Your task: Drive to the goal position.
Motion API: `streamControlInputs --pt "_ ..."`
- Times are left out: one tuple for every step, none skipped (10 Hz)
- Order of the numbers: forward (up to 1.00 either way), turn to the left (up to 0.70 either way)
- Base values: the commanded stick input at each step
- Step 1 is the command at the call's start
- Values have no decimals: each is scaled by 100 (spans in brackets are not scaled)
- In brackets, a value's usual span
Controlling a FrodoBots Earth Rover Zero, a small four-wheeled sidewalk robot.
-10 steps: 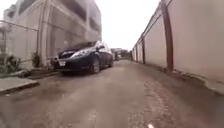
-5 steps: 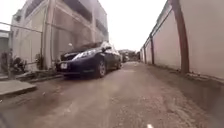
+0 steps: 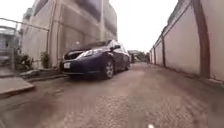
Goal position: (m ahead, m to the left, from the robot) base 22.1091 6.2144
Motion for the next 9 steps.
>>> streamControlInputs --pt "100 11" --pt "100 6" --pt "100 -17" --pt "100 -16" --pt "100 8" --pt "100 12" --pt "100 -7" --pt "100 -22" --pt "100 -28"
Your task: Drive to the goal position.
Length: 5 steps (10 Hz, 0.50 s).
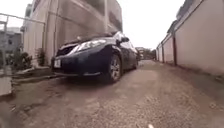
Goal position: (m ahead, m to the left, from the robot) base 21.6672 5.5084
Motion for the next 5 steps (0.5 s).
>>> streamControlInputs --pt "100 -28" --pt "100 -28" --pt "100 -28" --pt "100 -28" --pt "100 -28"
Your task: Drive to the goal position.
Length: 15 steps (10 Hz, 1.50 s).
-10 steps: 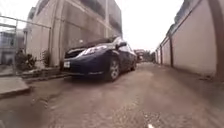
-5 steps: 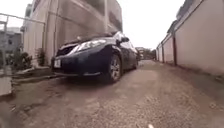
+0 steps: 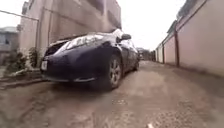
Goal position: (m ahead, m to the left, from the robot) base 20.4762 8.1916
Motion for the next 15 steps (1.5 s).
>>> streamControlInputs --pt "100 -28" --pt "100 -28" --pt "100 -28" --pt "66 -53" --pt "10 -93" --pt "0 -100" --pt "0 -100" --pt "0 -100" --pt "0 -100" --pt "0 -100" --pt "0 -100" --pt "0 -100" --pt "0 -100" --pt "0 -100" --pt "0 -100"
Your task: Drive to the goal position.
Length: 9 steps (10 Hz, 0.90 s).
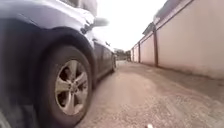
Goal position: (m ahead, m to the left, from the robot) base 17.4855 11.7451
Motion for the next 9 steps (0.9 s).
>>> streamControlInputs --pt "0 -100" --pt "0 -100" --pt "0 -100" --pt "0 -100" --pt "0 -100" --pt "0 -100" --pt "0 -100" --pt "0 -100" --pt "0 -100"
